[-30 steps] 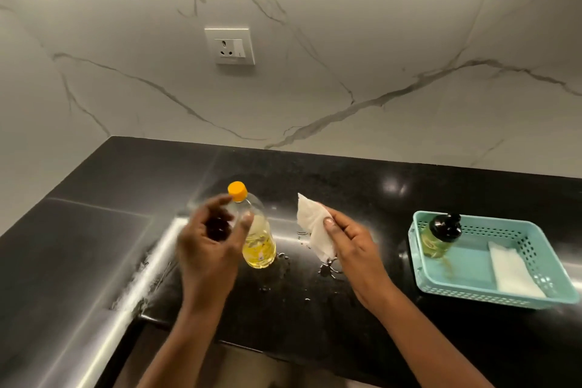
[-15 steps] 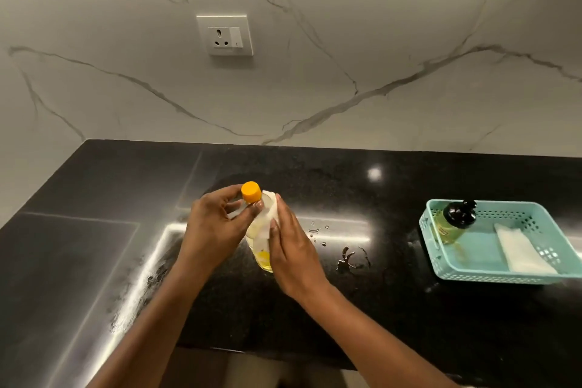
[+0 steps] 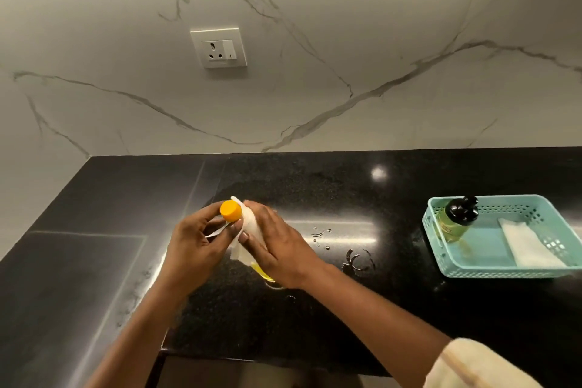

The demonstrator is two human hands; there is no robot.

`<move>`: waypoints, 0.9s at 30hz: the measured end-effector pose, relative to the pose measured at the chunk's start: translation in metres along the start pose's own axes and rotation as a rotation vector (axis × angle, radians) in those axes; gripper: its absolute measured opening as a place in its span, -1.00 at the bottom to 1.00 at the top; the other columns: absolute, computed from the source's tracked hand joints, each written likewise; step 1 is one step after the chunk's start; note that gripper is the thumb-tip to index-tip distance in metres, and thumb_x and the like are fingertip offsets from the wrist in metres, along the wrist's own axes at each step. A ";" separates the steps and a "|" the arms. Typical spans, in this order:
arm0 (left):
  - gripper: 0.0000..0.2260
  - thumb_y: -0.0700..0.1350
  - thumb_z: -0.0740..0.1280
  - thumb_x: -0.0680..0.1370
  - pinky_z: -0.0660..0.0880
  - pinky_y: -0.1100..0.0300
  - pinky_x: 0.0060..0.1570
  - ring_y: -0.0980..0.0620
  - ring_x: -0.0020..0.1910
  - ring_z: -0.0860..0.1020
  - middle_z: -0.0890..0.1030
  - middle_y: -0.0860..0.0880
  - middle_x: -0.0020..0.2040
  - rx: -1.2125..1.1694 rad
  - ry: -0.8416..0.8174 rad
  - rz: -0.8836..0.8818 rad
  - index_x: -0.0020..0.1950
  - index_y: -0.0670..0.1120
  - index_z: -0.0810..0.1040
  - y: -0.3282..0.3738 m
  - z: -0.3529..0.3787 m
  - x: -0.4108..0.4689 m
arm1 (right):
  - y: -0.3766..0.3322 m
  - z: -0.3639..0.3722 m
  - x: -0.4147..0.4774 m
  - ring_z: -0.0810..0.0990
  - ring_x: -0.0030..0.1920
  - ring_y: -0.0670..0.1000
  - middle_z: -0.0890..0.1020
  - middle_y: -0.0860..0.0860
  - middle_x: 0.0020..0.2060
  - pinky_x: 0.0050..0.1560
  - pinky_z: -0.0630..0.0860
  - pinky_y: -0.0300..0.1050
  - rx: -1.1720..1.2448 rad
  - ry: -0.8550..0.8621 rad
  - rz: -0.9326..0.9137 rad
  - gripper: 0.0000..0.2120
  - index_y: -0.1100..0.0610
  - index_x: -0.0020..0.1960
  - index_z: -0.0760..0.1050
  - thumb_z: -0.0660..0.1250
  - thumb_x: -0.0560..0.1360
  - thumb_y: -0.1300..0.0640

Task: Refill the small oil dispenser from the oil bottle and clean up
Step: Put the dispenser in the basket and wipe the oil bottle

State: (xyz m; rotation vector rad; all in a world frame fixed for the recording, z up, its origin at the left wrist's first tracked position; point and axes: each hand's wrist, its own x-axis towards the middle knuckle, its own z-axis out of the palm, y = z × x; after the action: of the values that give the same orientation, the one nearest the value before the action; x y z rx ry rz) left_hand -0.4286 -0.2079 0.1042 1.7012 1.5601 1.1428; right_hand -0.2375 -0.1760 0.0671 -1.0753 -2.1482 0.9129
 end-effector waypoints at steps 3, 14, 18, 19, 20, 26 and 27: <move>-0.71 -0.15 0.49 0.60 0.72 0.00 0.15 0.05 0.24 0.73 0.77 0.09 0.19 -0.028 -0.023 -0.006 0.32 0.02 0.69 -0.006 -0.007 -0.006 | 0.014 0.001 -0.009 0.56 0.20 -0.02 0.52 -0.03 0.35 0.15 0.56 0.00 -0.029 -0.008 0.038 -0.55 -0.08 0.61 0.20 0.02 0.77 -0.18; -0.62 -0.19 0.46 0.60 0.63 -0.13 0.32 -0.04 0.34 0.68 0.73 -0.01 0.29 -0.026 -0.131 0.090 0.42 -0.13 0.62 -0.007 -0.013 -0.012 | -0.025 0.020 -0.006 0.05 0.67 -0.22 0.21 -0.08 0.68 0.69 -0.07 -0.16 0.082 0.077 0.018 -0.51 -0.02 0.71 0.11 -0.04 0.80 -0.05; -0.67 -0.22 0.47 0.62 0.65 -0.17 0.29 -0.06 0.32 0.69 0.74 -0.01 0.28 -0.060 -0.114 0.071 0.39 -0.11 0.64 -0.013 -0.018 -0.017 | -0.010 0.009 0.002 0.30 0.55 -0.14 0.49 0.04 0.53 0.62 -0.07 -0.27 0.103 0.025 0.156 -0.53 0.07 0.58 0.41 -0.06 0.80 -0.04; -0.68 -0.20 0.46 0.63 0.65 -0.17 0.29 -0.07 0.33 0.69 0.73 -0.01 0.30 -0.079 -0.116 0.058 0.39 -0.10 0.64 -0.015 -0.019 -0.020 | -0.004 0.004 -0.002 0.27 0.57 -0.12 0.46 0.06 0.55 0.58 -0.09 -0.33 0.073 -0.011 0.187 -0.51 0.09 0.59 0.40 -0.06 0.80 -0.05; -0.68 -0.18 0.45 0.63 0.65 -0.16 0.30 -0.07 0.35 0.68 0.72 -0.01 0.31 -0.097 -0.112 0.044 0.40 -0.09 0.63 -0.017 -0.021 -0.023 | 0.004 0.001 -0.008 0.24 0.60 -0.11 0.42 0.04 0.58 0.56 -0.09 -0.33 0.029 -0.056 0.199 -0.51 0.09 0.61 0.36 -0.05 0.80 -0.06; -0.58 -0.15 0.48 0.59 0.57 -0.04 0.43 0.04 0.40 0.64 0.70 0.08 0.36 -0.096 -0.074 -0.019 0.46 -0.03 0.61 -0.018 -0.019 -0.028 | 0.033 0.007 -0.030 0.32 0.57 -0.17 0.41 -0.15 0.57 0.54 0.38 0.00 0.025 -0.004 0.201 -0.57 -0.13 0.61 0.36 0.08 0.77 -0.13; -0.59 -0.11 0.51 0.56 0.62 0.03 0.35 0.07 0.33 0.68 0.72 0.07 0.30 -0.085 0.008 -0.049 0.42 -0.02 0.65 -0.014 -0.013 -0.029 | 0.027 0.010 -0.030 0.45 0.47 -0.18 0.51 -0.14 0.48 0.44 0.48 -0.01 0.073 0.076 0.187 -0.60 -0.10 0.57 0.43 0.13 0.76 -0.08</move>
State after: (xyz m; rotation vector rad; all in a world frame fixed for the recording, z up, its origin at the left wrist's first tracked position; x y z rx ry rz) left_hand -0.4458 -0.2361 0.0929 1.5964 1.5280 1.1754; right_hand -0.2176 -0.1920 0.0349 -1.2696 -1.9624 1.0096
